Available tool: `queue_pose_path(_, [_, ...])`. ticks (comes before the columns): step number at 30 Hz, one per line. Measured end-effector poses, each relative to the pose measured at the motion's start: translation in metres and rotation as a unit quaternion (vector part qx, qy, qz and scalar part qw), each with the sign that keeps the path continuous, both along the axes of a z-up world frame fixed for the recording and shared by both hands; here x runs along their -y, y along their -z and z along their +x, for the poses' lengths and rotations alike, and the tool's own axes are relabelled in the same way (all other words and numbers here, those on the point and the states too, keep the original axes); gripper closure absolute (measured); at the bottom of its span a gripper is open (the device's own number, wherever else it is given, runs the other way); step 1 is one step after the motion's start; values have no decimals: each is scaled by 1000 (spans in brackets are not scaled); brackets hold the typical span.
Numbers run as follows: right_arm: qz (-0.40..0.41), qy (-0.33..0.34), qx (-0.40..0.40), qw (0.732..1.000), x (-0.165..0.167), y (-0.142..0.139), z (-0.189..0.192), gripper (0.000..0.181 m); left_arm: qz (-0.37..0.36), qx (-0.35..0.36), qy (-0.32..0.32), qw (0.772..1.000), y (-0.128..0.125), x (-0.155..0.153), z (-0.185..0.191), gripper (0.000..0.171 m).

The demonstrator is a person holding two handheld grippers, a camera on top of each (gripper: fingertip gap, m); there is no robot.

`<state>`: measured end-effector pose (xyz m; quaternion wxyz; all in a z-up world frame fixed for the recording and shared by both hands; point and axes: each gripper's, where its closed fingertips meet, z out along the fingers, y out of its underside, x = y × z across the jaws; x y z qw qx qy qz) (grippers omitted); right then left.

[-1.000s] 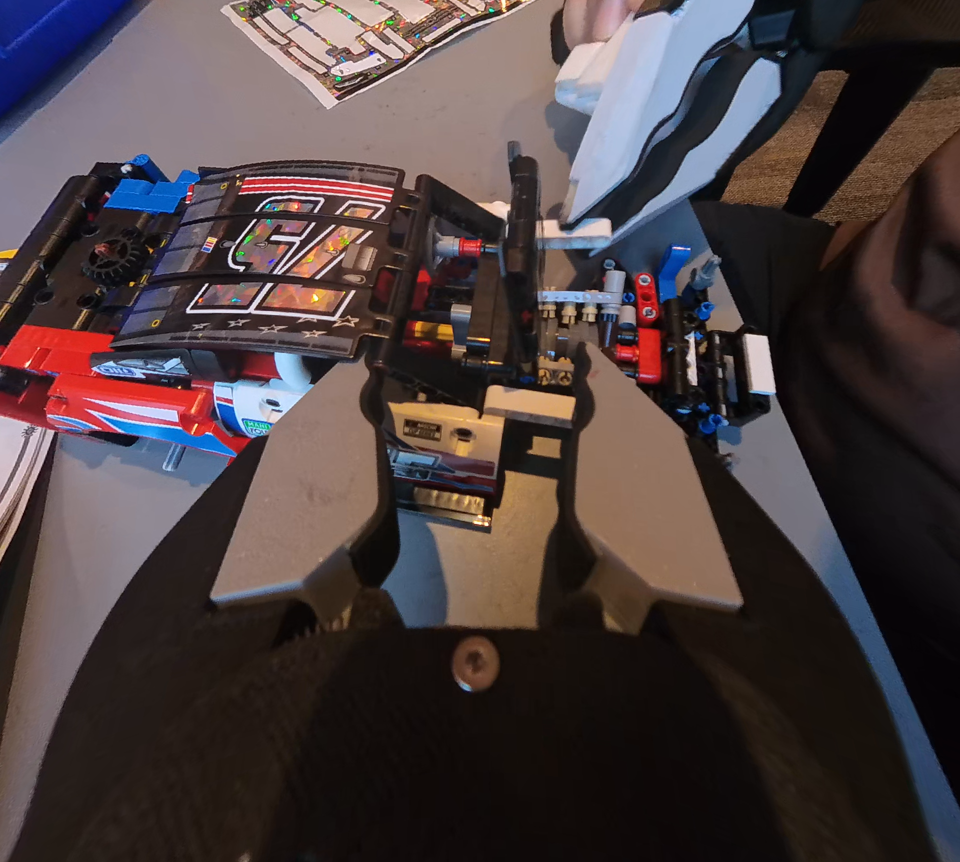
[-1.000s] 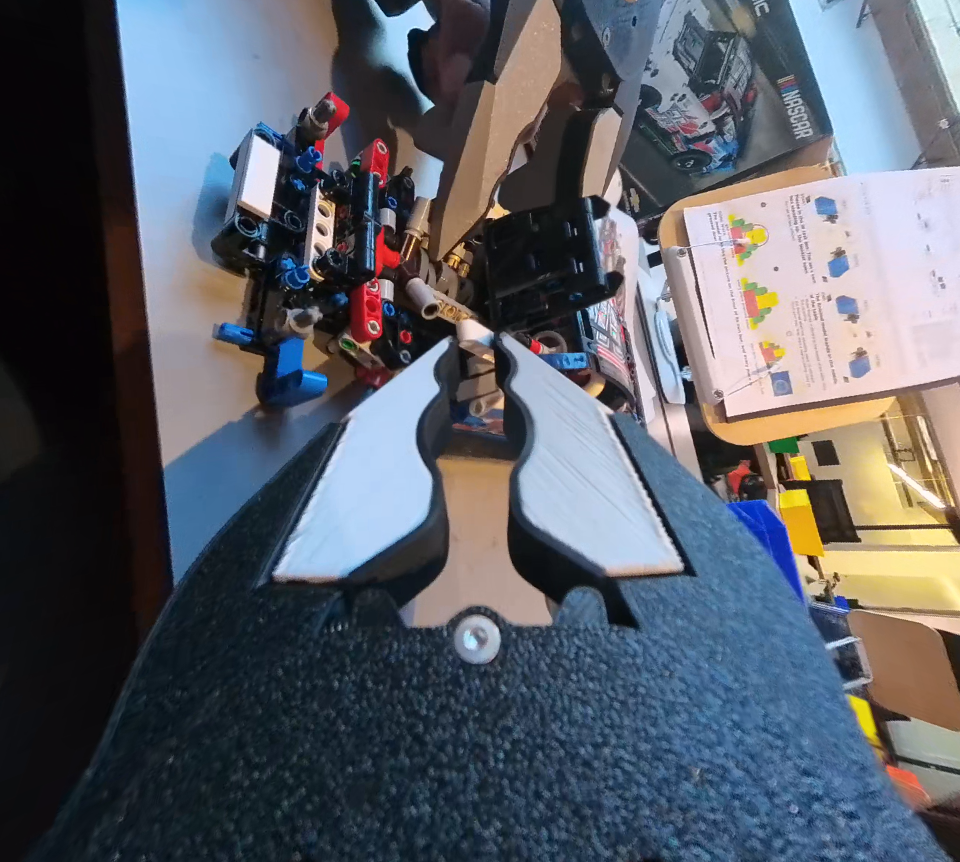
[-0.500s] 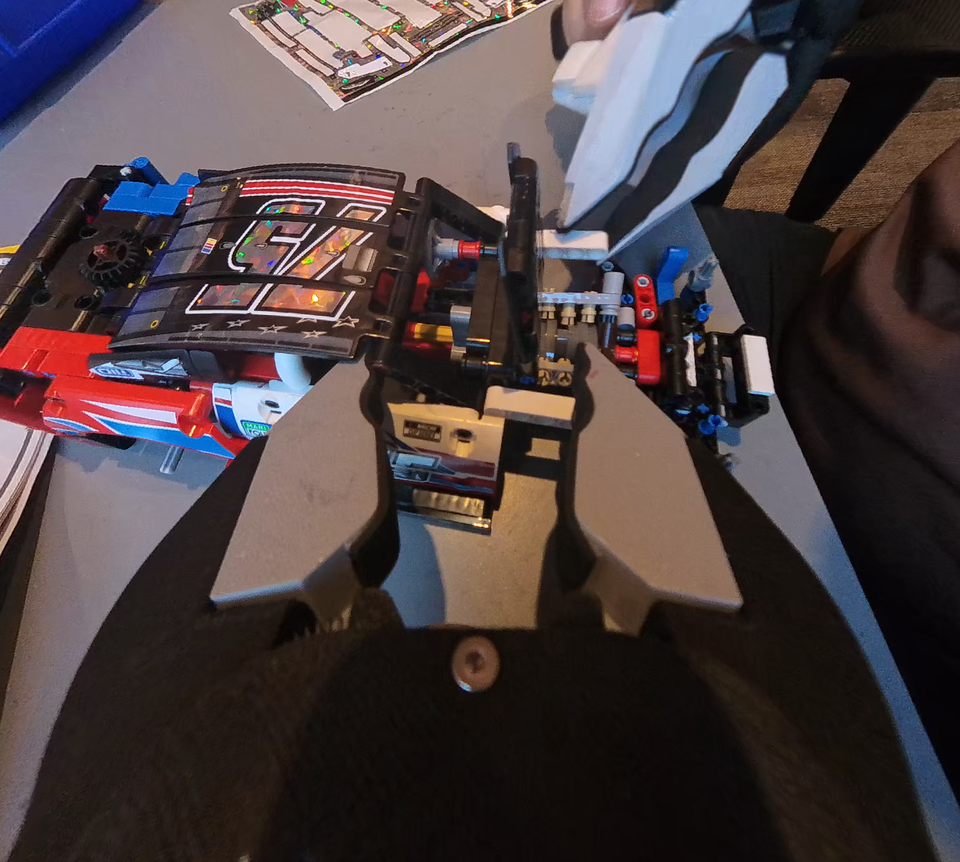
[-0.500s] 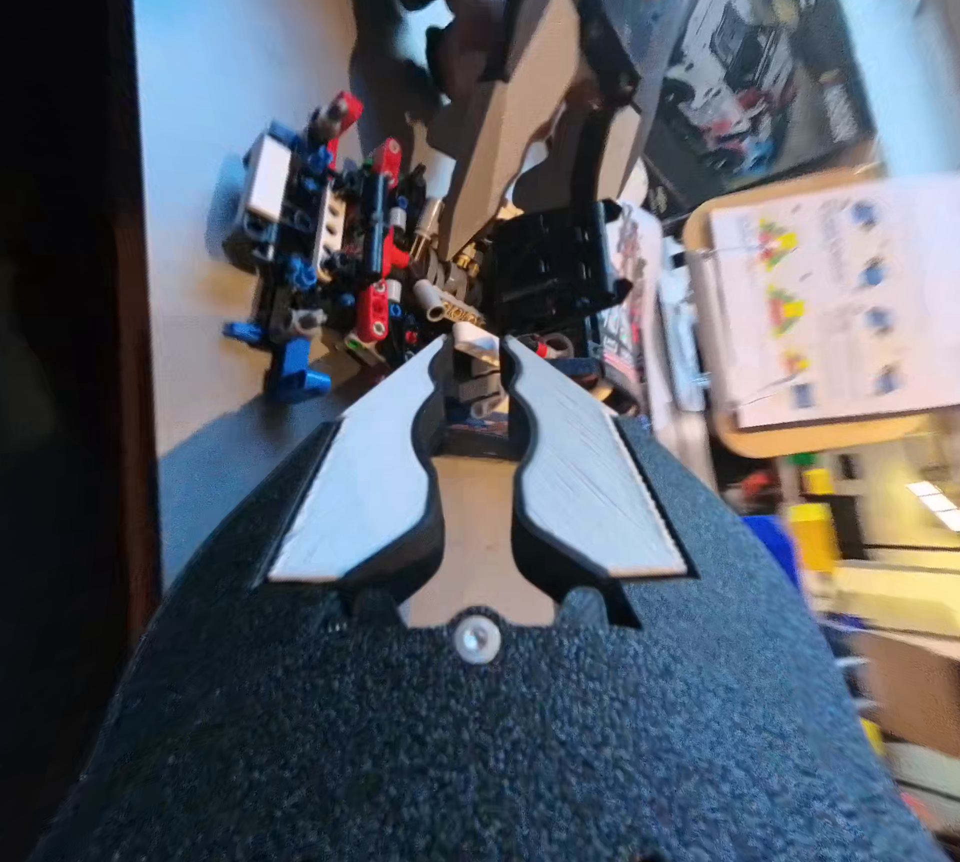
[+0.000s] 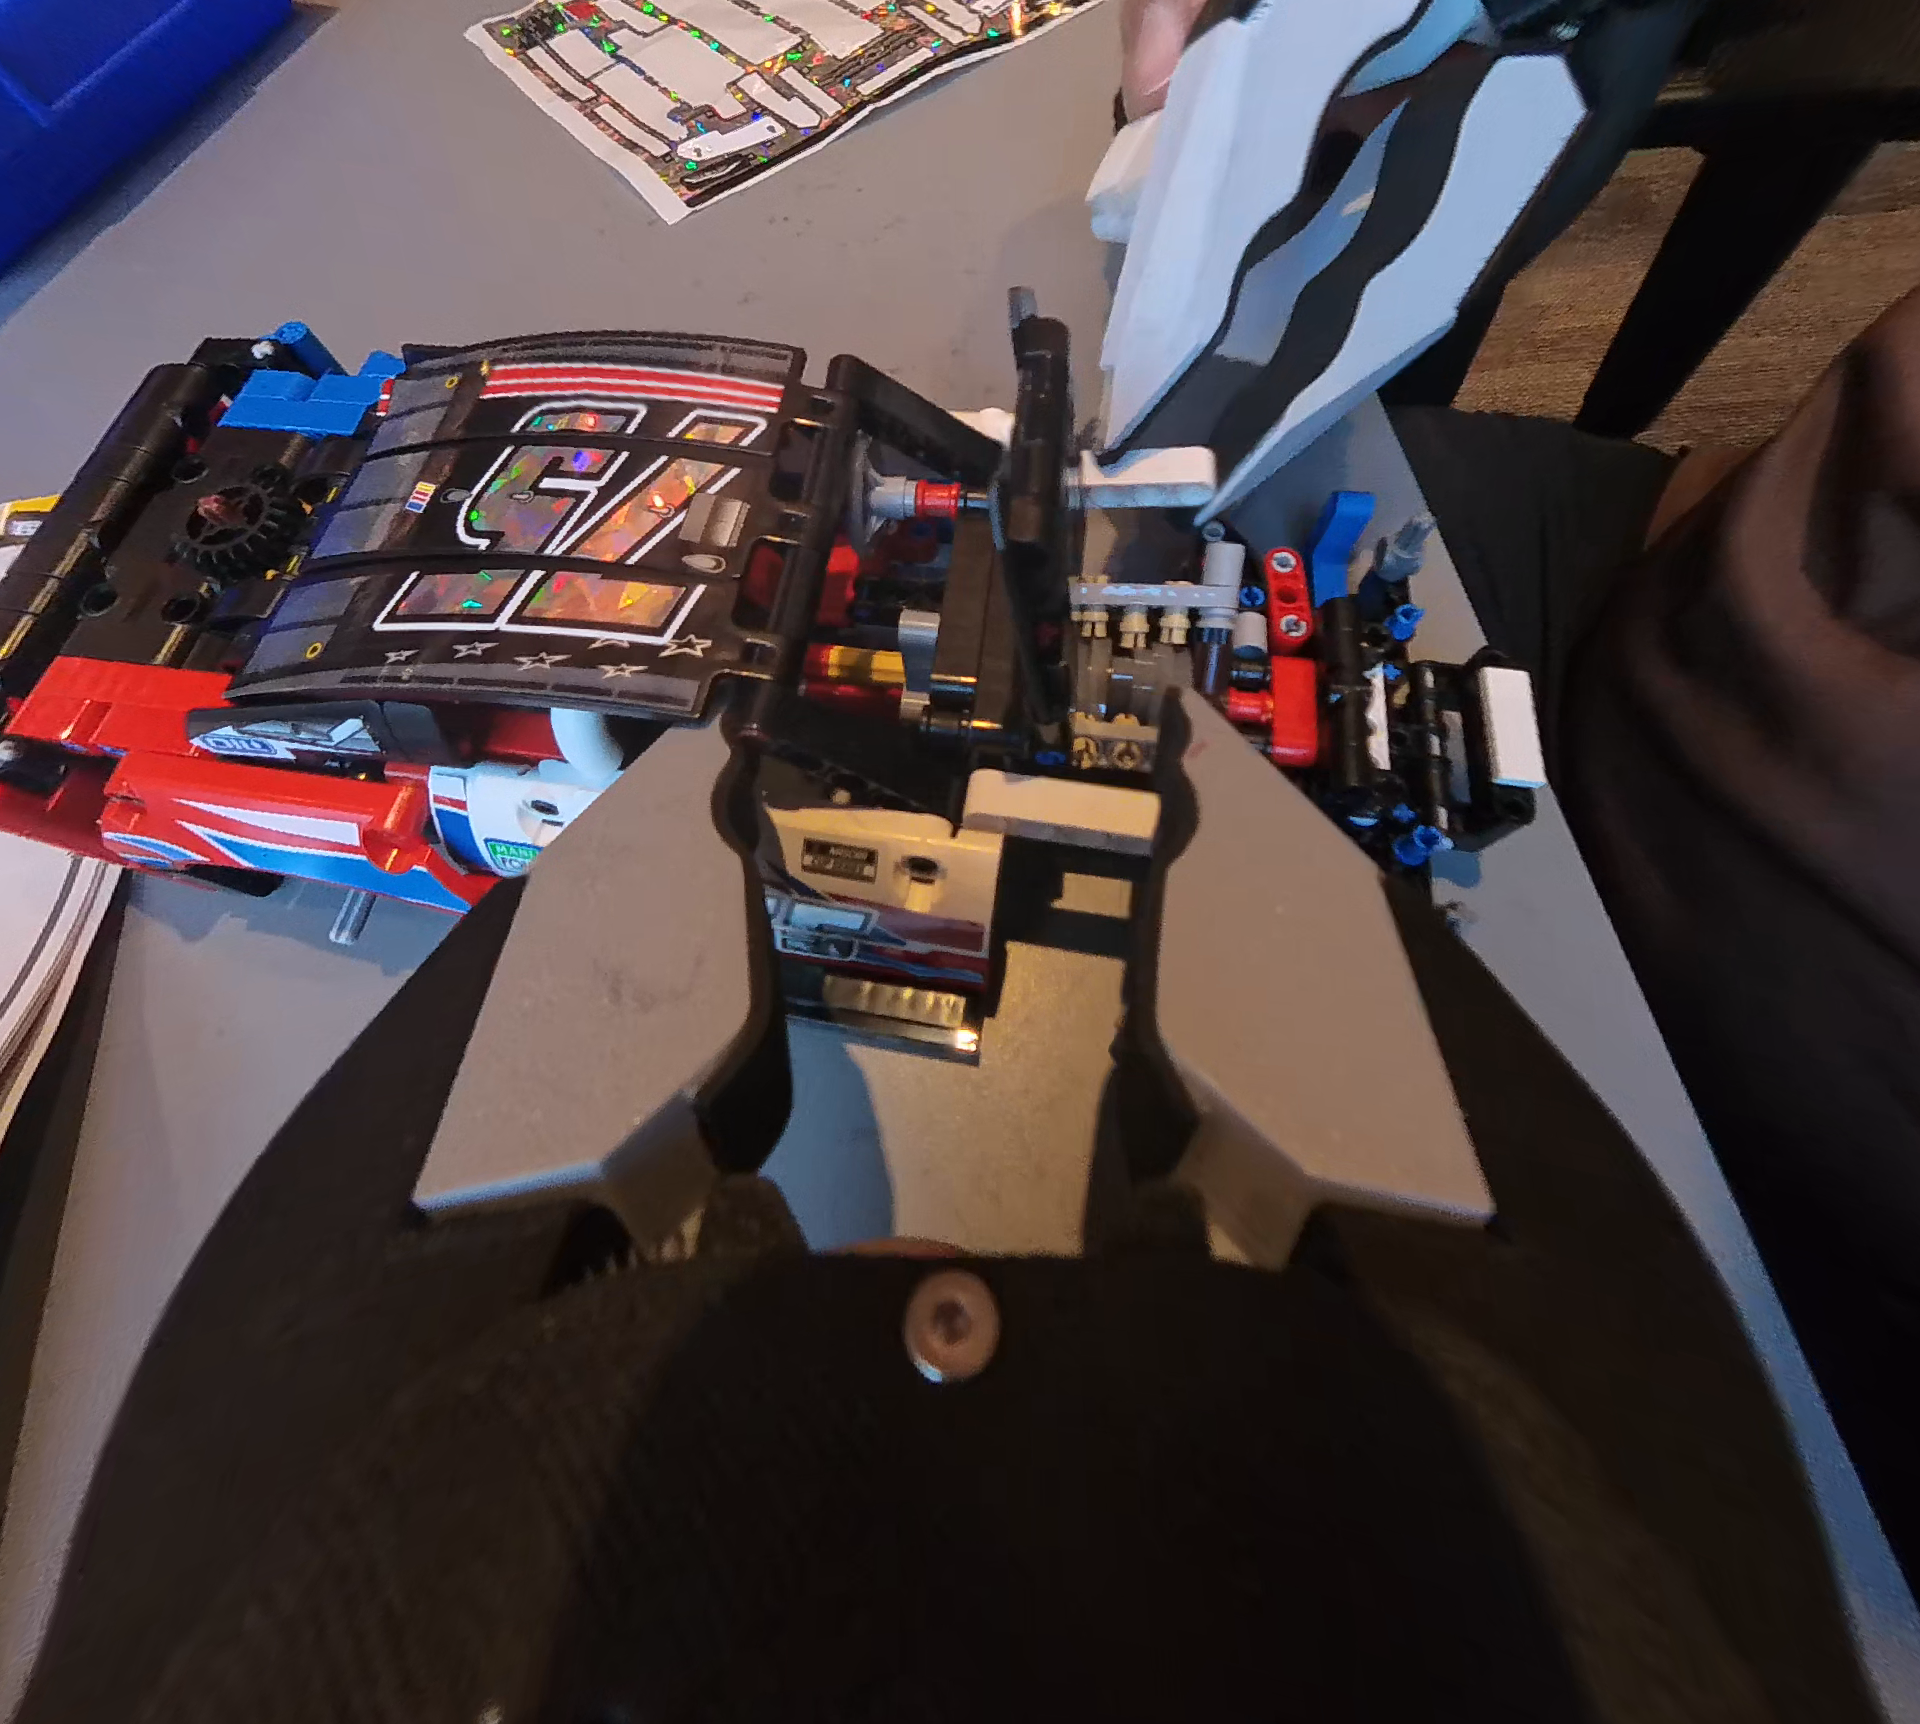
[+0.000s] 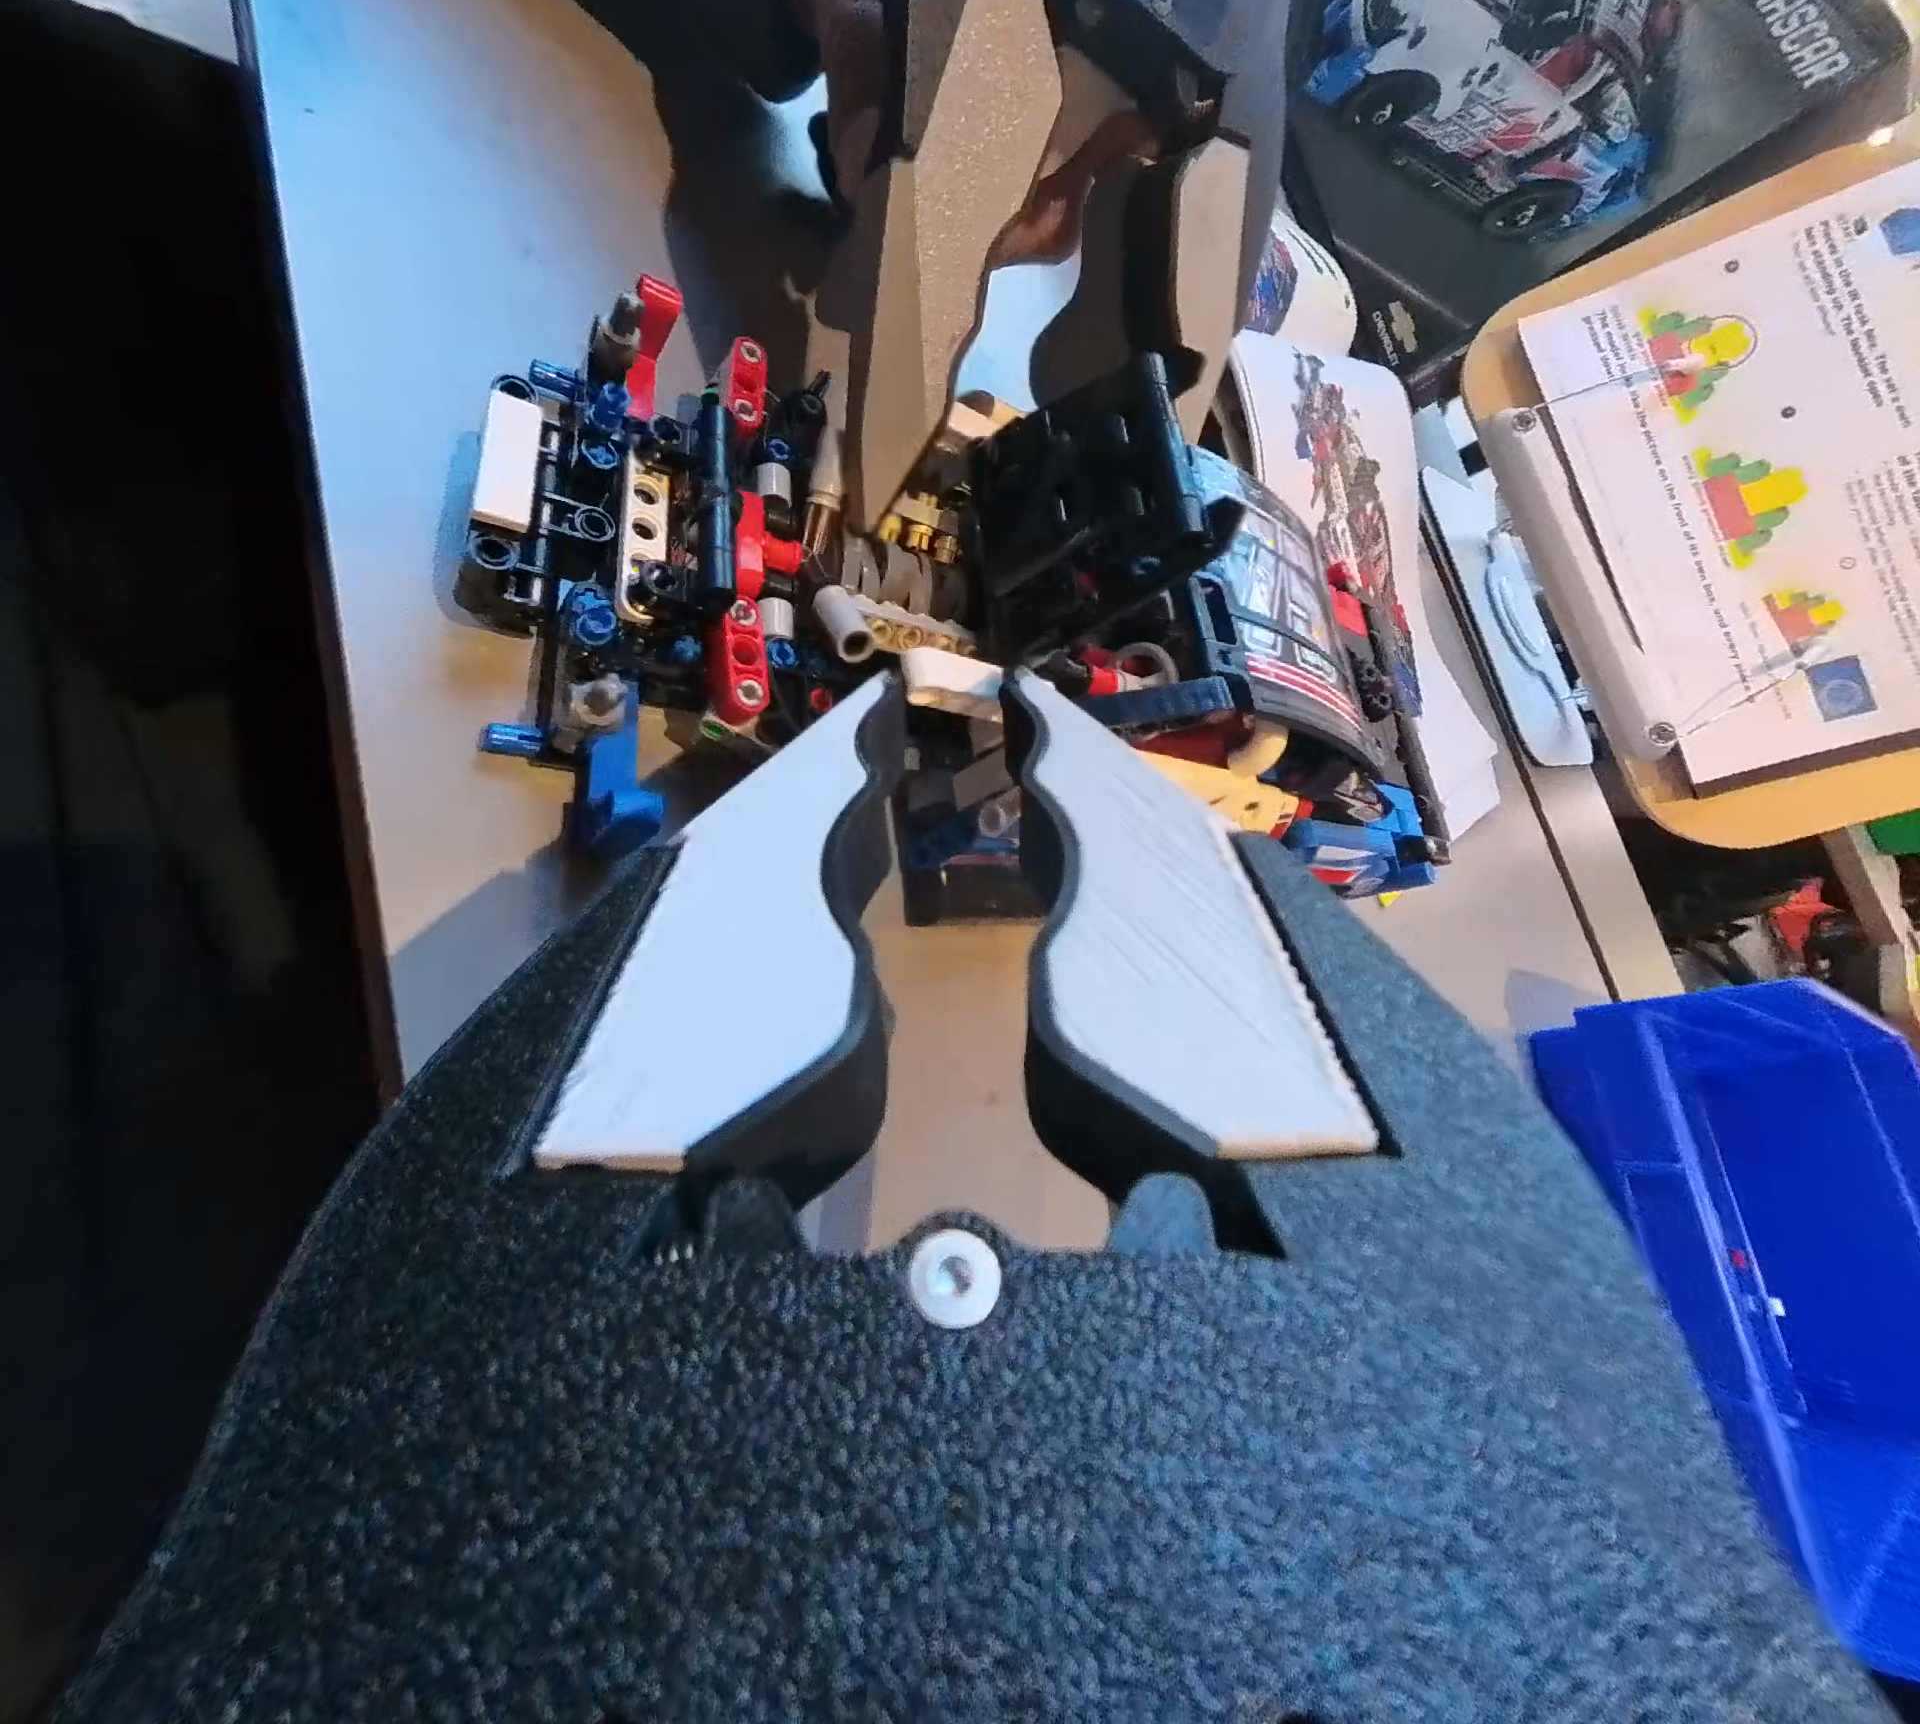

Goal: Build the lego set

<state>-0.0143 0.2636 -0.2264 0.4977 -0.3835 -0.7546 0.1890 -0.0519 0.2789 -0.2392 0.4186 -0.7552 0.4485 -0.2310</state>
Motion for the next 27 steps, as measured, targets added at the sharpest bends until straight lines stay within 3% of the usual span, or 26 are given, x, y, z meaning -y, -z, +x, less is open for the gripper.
queue_pose_path(4, [14, -8, -1, 1000, 5, -1, 5, 163, 11, -3, 10, 1000, -18, 15, -14, 92])
queue_pose_path(6, [9, -6, -2, 1000, 4, -2, 9, 166, 58, -23, 14, 998, -27, 26, -22, 103])
queue_pose_path(8, [18, 0, -2, 1000, 1, -1, 10, 166, 102, -72, 16, 992, -22, 31, -25, 118])
queue_pose_path(12, [61, -7, 9, 998, 2, 0, 5, 165, 124, -128, 42, 983, -5, 39, -10, 123])
queue_pose_path(15, [104, -11, 9, 995, 1, -1, 2, 166, 153, -132, 33, 979, -9, 33, -9, 143])
queue_pose_path(18, [105, -11, 9, 994, -1, -1, 1, 166, 173, -133, 28, 975, -11, 30, -8, 144])
queue_pose_path(21, [71, -1, 0, 997, -4, -1, 1, 168, 182, -118, 24, 976, -13, 31, -11, 156])
queue_pose_path(27, [17, 2, -12, 1000, -7, -5, -4, 169, 169, -84, 0, 982, -18, 25, -17, 157])
